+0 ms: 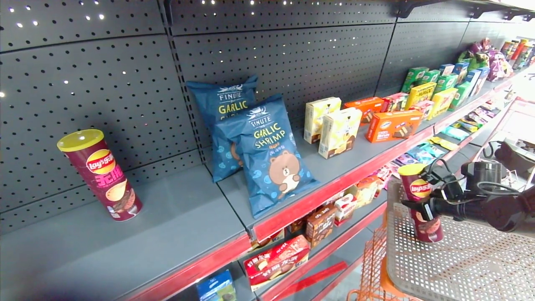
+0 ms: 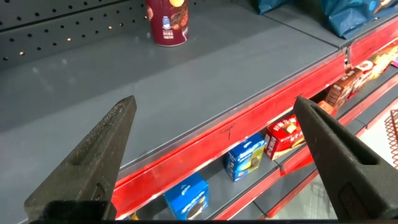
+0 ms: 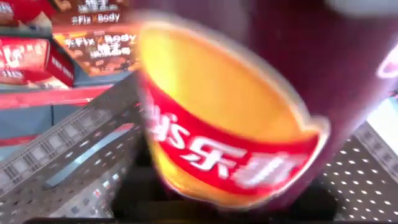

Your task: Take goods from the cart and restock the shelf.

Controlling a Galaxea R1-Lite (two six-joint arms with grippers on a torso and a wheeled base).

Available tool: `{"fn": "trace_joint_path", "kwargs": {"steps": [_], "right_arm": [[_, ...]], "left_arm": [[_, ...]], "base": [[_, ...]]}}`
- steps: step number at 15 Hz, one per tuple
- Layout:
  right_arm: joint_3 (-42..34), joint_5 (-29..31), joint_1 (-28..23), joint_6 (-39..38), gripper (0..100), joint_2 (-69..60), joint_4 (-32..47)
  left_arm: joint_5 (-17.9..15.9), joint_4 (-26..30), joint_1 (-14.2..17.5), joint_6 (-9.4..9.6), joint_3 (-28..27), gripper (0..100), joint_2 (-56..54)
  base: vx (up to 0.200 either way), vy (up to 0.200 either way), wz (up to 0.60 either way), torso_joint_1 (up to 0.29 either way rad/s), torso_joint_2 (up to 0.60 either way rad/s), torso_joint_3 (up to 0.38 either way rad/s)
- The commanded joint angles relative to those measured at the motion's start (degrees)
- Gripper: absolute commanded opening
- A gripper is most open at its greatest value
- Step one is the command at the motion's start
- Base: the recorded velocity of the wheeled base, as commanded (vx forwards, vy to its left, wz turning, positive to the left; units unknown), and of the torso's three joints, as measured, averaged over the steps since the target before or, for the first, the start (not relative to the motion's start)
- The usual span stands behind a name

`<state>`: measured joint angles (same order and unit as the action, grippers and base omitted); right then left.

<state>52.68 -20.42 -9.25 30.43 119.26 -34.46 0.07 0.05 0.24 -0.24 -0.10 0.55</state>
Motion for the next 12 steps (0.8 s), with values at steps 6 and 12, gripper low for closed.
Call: {"fn": "trace_joint_path", "kwargs": {"steps": [6,12], "right_arm": [[-4.1,-0.1,-3.9,1.7,0,-12.7,0.6],[-19.4,10.0,0.6,2.1,0,-49.8,1.1]], "left_arm": [[0.0,0.0,0.0,-0.02,0.0,100,0.0],[0.0,0.0,0.0,-0.02,0.0,100,0.0]], "base": [[0.0,0.0,0.0,0.0,0.0,0.0],[0.0,0.0,0.0,0.0,0.0,0.0]]}}
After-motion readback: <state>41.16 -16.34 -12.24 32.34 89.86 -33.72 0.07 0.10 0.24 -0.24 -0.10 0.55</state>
